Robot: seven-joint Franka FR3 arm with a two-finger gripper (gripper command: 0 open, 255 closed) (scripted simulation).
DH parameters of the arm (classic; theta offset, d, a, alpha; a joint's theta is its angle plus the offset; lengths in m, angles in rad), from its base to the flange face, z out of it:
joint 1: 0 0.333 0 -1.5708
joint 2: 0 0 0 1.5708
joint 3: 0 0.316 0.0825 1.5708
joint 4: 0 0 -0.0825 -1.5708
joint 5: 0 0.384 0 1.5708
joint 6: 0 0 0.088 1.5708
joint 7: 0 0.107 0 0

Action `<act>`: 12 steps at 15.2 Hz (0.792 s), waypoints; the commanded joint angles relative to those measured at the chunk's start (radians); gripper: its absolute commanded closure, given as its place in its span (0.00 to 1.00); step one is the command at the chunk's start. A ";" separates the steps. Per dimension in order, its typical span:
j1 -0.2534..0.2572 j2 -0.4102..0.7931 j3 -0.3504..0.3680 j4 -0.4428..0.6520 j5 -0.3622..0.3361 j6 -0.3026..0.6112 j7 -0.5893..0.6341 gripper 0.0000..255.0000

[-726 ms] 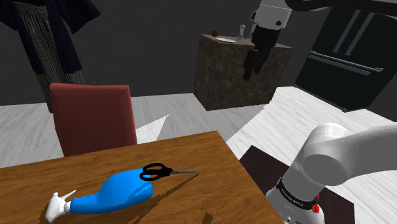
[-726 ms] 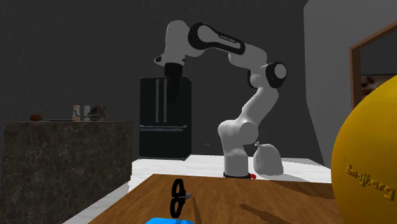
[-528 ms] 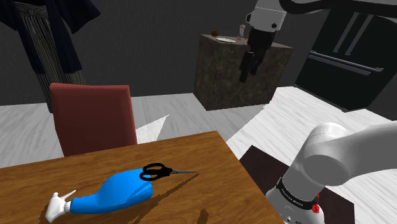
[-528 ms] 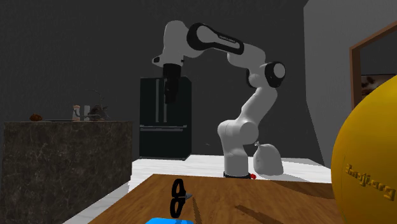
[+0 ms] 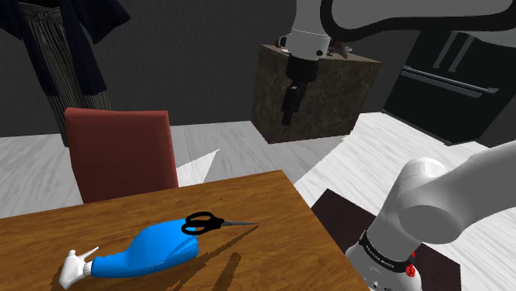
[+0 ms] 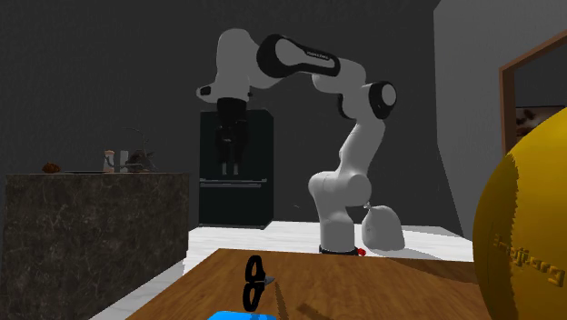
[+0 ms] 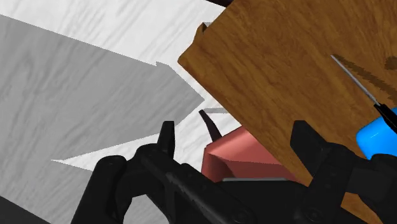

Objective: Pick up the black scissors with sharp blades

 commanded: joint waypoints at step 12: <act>0.176 0.274 0.121 0.033 0.096 0.199 -0.155 0.00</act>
